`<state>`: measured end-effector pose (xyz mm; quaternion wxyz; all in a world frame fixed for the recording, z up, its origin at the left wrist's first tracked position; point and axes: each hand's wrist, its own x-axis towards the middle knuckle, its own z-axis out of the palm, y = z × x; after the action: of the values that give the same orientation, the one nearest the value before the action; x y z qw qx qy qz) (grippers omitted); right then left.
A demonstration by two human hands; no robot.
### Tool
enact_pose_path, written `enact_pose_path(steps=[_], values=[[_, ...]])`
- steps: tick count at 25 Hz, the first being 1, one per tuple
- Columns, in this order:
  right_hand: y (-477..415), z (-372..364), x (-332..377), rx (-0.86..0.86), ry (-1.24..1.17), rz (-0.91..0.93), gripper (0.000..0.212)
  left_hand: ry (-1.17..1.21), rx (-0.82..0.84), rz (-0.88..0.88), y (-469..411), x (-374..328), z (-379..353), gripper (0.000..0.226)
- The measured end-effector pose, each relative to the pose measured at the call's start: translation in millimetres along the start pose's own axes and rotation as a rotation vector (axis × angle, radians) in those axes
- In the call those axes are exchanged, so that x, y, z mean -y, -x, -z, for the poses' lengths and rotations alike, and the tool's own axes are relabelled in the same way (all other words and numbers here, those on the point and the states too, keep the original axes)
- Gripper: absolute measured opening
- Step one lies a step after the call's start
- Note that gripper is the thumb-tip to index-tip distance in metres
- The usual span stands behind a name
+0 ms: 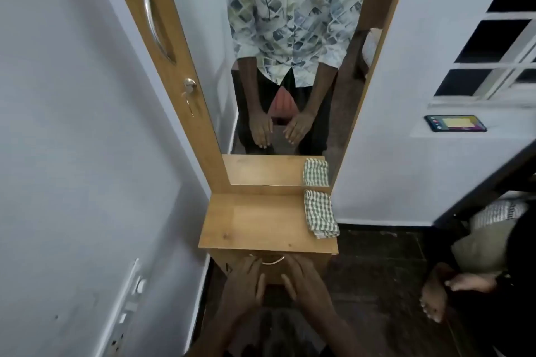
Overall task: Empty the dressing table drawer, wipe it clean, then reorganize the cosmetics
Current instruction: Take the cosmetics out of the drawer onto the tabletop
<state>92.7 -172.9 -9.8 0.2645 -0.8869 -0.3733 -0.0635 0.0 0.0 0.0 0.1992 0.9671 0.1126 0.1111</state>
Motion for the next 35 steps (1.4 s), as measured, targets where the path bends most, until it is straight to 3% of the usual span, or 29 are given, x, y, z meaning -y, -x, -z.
enact_pose_path(steps=[2, 4, 7, 9, 11, 14, 17, 20, 29, 35], values=[[7, -31, -10, 0.030, 0.056, 0.007, 0.059, -0.014, 0.083, -0.016, 0, 18, -33, 0.045], [10, -70, -25, 0.031, 0.115, 0.042, 0.063, -0.053, 0.061, -0.052, -5, 37, -61, 0.050], [11, -123, -44, 0.118, 0.077, 0.123, 0.034, -0.052, 0.071, -0.104, -10, 52, -98, 0.053], [10, -148, -50, 0.166, 0.069, 0.119, 0.074, -0.061, 0.028, -0.110, -13, 63, -117, 0.047], [-2, -158, -49, 0.136, 0.062, 0.081, 0.084, 0.006, -0.036, -0.075, -21, 74, -129, 0.041], [-3, -165, -44, 0.038, 0.070, 0.058, 0.058, 0.024, -0.114, -0.033, -21, 65, -137, 0.043], [-6, -152, -33, 0.045, 0.022, -0.025, 0.035, 0.093, -0.108, 0.053, -25, 46, -127, 0.038], [-5, -130, -21, 0.104, 0.015, -0.077, 0.038, 0.078, 0.045, 0.084, -24, 40, -115, 0.033], [72, -133, 12, 0.094, 0.018, -0.119, 0.041, 0.092, -0.043, 0.079, 60, 40, -124, 0.033], [130, -134, 34, 0.112, -0.049, -0.142, 0.050, 0.250, -0.107, 0.022, 116, 44, -129, 0.035]])
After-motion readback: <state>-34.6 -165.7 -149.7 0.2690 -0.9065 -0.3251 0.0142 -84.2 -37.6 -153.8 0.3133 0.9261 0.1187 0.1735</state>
